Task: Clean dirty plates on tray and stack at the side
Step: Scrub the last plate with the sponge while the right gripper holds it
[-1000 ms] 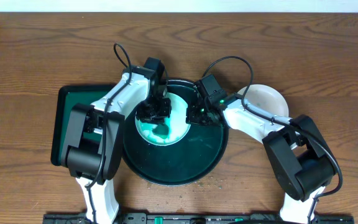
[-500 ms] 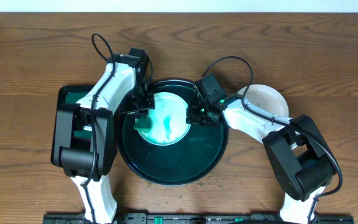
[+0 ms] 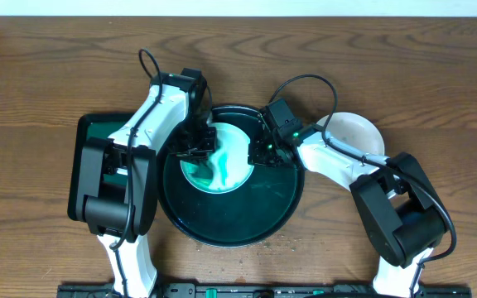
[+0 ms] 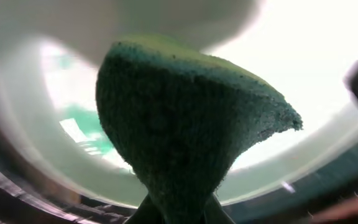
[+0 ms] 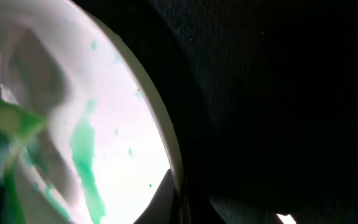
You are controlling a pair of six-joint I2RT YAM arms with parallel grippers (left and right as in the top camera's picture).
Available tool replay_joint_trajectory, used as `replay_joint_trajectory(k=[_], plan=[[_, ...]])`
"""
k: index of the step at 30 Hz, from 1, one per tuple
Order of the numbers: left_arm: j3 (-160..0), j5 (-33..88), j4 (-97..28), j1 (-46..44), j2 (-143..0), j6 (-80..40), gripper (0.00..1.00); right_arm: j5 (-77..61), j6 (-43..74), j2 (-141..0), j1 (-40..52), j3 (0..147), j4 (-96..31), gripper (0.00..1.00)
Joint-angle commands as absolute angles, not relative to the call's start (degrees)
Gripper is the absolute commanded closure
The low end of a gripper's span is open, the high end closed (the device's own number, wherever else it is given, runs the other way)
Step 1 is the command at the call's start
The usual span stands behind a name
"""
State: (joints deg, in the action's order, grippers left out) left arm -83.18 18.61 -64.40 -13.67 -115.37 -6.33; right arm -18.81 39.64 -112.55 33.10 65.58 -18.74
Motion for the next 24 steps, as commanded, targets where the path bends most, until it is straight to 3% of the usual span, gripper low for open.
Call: replay_joint_trajectory(k=[1,9,17,24], plan=[[-84.40,26.79,-64.01,-13.58,-116.05,0.45,0.93,-19.59,38.48,-114.17,32.97,65.58,-19.49,0.99],[-84.42,25.21,-59.20,-10.07,-116.05,-1.23,0.92,-19.59,38.50,-114.17,32.97,65.58,-19.51,0.99],[-84.42,1.17,-61.89,-7.57,-116.05,-18.59,0.93,-19.59,38.50,-114.17,32.93,65.58,-19.51,0.99],[-83.92,0.36,-63.44,-11.64,-116.05,-18.79,0.93,-19.59,38.52,-114.17,32.93,65.58,-19.27,0.99]])
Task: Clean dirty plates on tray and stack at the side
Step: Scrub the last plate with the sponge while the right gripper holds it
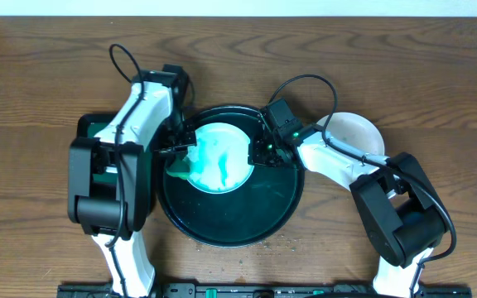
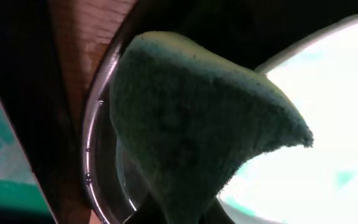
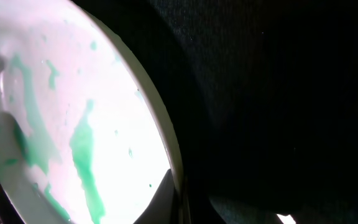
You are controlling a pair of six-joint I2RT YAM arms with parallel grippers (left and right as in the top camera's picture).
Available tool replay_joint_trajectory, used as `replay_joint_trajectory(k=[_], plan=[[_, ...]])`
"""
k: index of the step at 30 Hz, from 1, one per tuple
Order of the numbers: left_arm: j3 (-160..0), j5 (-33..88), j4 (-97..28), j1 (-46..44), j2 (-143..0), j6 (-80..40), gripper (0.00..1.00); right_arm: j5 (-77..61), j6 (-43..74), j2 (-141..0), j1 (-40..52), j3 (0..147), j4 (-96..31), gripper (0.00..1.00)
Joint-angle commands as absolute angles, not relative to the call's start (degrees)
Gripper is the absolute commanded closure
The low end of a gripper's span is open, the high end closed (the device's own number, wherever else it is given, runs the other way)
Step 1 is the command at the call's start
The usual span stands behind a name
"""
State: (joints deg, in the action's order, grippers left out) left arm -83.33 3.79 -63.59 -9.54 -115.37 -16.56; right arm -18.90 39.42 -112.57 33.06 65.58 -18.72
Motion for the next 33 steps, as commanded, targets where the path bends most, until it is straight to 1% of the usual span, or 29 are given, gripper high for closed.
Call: replay_joint_trajectory(k=[1,6,8,14,16,20,21,22,24,26,33], plan=[[-83.33,0.36,-62.19,-12.97,-116.05,-18.79,0.93,-19.59,38.52,-114.17,32.93,65.58,-19.27,0.99],[-80.07,0.08,-53.95,-17.85,-116.05,-18.81,0.93,-19.59,38.50,-114.17,32.93,65.58,-19.29,0.99],[-79.24,-0.86,-51.44,-18.79,-116.05,-20.53,0.93,-19.59,38.50,-114.17,32.93,65.58,-19.29,0.99],[-77.30,1.19,-50.94,-19.09,-116.07,-23.03,0.93,-19.59,38.48,-114.17,32.93,65.58,-19.35,0.99],[-77.08,7.01,-52.05,-19.09,-116.07,-21.65,0.93,-19.59,38.48,-114.17,32.93,65.58,-19.33,0.99],[-77.08,27.90,-51.88,-19.11,-116.07,-7.57,0.93,-19.62,38.48,-114.17,32.93,65.58,-19.27,0.99],[-77.08,31.05,-51.59,-19.11,-116.05,-4.97,0.93,-19.62,38.48,-114.17,32.93,65.58,-19.27,0.99],[-77.08,31.53,-51.31,-19.11,-116.07,-4.32,0.93,-19.62,38.48,-114.17,32.93,65.58,-19.27,0.99],[-77.08,29.69,-49.98,-19.03,-116.07,-4.34,0.93,-19.64,38.48,-114.17,32.93,65.58,-19.27,0.99],[-77.10,24.03,-48.21,-18.92,-116.05,-6.94,0.93,-19.64,38.48,-114.17,32.93,65.58,-19.29,0.99],[-77.08,-11.05,-45.74,-18.39,-116.07,-25.23,0.93,-19.84,38.44,-114.17,32.93,65.58,-19.31,0.99]])
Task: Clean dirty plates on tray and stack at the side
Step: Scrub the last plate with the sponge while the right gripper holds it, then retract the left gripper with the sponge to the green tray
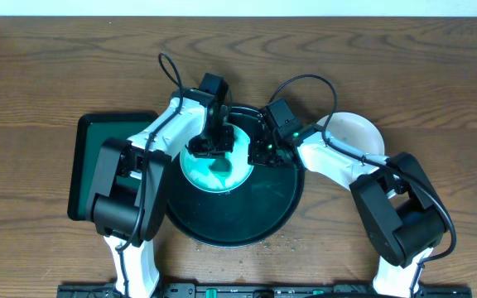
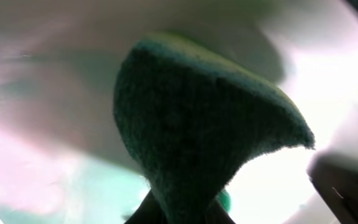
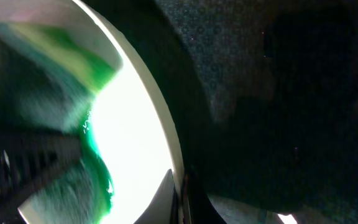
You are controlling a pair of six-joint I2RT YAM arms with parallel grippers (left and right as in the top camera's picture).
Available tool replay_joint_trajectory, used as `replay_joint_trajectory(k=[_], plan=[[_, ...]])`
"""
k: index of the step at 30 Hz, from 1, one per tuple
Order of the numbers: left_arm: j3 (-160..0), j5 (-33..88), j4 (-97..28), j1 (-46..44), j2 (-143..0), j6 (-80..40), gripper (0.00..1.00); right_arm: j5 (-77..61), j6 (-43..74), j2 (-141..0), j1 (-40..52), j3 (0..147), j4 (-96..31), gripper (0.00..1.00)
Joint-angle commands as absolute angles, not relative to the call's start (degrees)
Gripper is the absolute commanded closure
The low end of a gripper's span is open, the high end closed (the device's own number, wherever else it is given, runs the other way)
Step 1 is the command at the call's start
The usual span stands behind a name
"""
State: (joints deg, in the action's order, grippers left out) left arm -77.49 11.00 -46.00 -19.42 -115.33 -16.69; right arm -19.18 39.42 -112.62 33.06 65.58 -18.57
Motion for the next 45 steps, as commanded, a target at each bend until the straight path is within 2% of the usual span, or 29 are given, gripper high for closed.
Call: replay_joint_trajectory(k=[1,4,7,10,15,17,22,28,31,38,45], plan=[[-77.08,-14.57,-45.98,-18.39,-116.07,-26.89,0.93,-19.86,38.22,-114.17,32.93,65.58,-19.29,0.99],[-77.08,-17.23,-46.94,-18.41,-116.07,-28.40,0.93,-19.84,38.06,-114.17,32.93,65.58,-19.29,0.99],[-77.08,-12.32,-49.98,-18.59,-116.07,-28.27,0.93,-19.84,38.09,-114.17,32.93,65.58,-19.29,0.99],[-77.08,-2.33,-53.41,-18.87,-116.05,-24.14,0.93,-19.84,38.06,-114.17,32.93,65.58,-19.29,0.99],[-77.08,20.32,-54.85,-19.49,-116.05,-6.92,0.93,-19.84,38.09,-114.17,32.93,65.58,-19.27,0.99],[-77.08,25.87,-54.65,-19.49,-116.05,-2.48,0.93,-19.86,38.06,-114.17,32.93,65.58,-19.29,0.99],[-77.10,23.51,-49.91,-18.15,-116.05,-3.99,0.93,-19.99,38.06,-114.17,32.93,65.58,-19.29,0.99],[-77.08,-0.75,-45.06,-14.94,-116.05,-20.05,0.93,-19.99,38.06,-114.17,32.93,65.58,-19.29,0.99],[-77.12,-9.19,-45.89,-14.02,-116.05,-23.29,0.93,-19.99,38.06,-114.17,32.93,65.58,-19.29,0.99],[-82.70,-8.88,-57.32,-13.61,-116.05,-23.24,0.93,-19.99,38.06,-114.17,32.93,65.58,-19.29,0.99],[-93.56,-1.67,-67.44,-12.27,-115.96,-19.51,0.93,-19.99,38.06,-114.17,32.93,65.58,-19.49,0.99]])
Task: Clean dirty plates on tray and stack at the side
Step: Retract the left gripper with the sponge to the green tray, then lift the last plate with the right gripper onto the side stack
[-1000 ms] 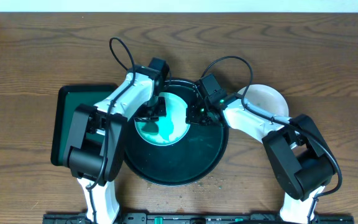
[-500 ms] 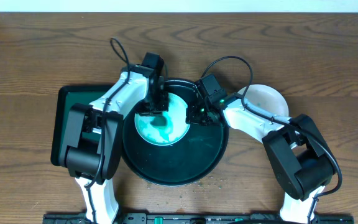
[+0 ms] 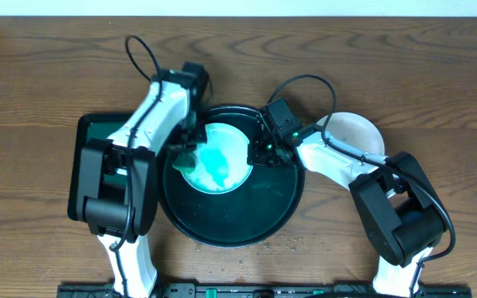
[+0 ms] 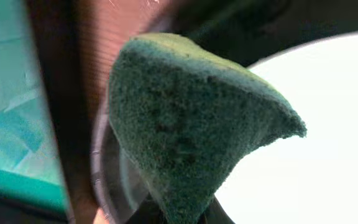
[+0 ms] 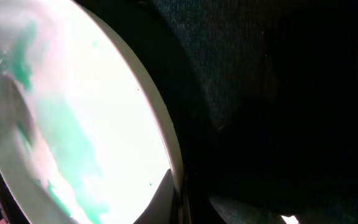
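A white plate [image 3: 222, 157] smeared with green lies in the round dark tray [image 3: 230, 219]. My right gripper [image 3: 259, 153] is shut on the plate's right rim [image 5: 169, 149], pinching it between its fingers. My left gripper [image 3: 190, 142] is shut on a dark green sponge [image 4: 191, 118], which sits at the plate's left edge, over the tray's rim. In the left wrist view the plate [image 4: 303, 124] shows bright white to the right of the sponge. Green smears [image 5: 67, 143] cover the plate in the right wrist view.
A clean white plate [image 3: 356, 132] lies on the wooden table right of the tray, partly under my right arm. A rectangular green tray [image 3: 85, 165] sits at the left, under my left arm. The table [image 3: 40, 66] is brown wood.
My left gripper with the sponge has moved from the plate's upper middle to its left edge. The green smear is spread wider on the plate. The right gripper has kept its hold.
The sponge was on the plate's left part, then off its left edge, then on the upper middle, and now at the left edge again. The green streaks have become a broader smear. My right gripper has held the plate's rim throughout.
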You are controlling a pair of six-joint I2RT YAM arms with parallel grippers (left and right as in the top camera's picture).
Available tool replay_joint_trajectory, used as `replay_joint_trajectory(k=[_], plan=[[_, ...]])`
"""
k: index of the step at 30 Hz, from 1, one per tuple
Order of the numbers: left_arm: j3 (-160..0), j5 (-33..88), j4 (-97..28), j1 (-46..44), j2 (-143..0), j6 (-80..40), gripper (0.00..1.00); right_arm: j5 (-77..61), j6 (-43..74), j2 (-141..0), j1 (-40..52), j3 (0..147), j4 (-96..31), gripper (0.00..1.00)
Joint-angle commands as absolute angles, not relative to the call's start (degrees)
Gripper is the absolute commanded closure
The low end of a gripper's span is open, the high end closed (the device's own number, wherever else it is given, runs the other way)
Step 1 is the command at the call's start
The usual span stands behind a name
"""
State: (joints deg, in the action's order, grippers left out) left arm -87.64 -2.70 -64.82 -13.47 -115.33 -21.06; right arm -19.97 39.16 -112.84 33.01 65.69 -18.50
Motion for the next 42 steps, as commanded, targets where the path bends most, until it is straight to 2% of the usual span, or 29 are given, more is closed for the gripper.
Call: replay_joint_trajectory(k=[1,7,15,24,42], plan=[[-94.94,-1.72,-68.66,-12.12,-115.87,-19.35,0.93,-19.99,38.04,-114.17,32.93,65.58,-19.53,0.99],[-100.68,-1.72,-71.92,-9.93,-112.60,-17.58,0.92,-20.10,37.58,-114.17,32.93,65.58,-19.64,0.99],[-100.79,-2.17,-71.53,-4.12,-108.55,-17.58,0.93,-23.07,29.85,-113.80,32.93,69.01,-22.65,0.99],[-100.73,-2.15,-71.77,0.67,-108.57,-17.58,0.93,-14.04,28.49,-110.56,33.58,71.42,-29.39,0.99],[-100.73,-2.15,-71.75,0.95,-108.57,-17.58,0.93,3.99,24.27,-100.62,37.76,71.42,-34.81,0.99]])
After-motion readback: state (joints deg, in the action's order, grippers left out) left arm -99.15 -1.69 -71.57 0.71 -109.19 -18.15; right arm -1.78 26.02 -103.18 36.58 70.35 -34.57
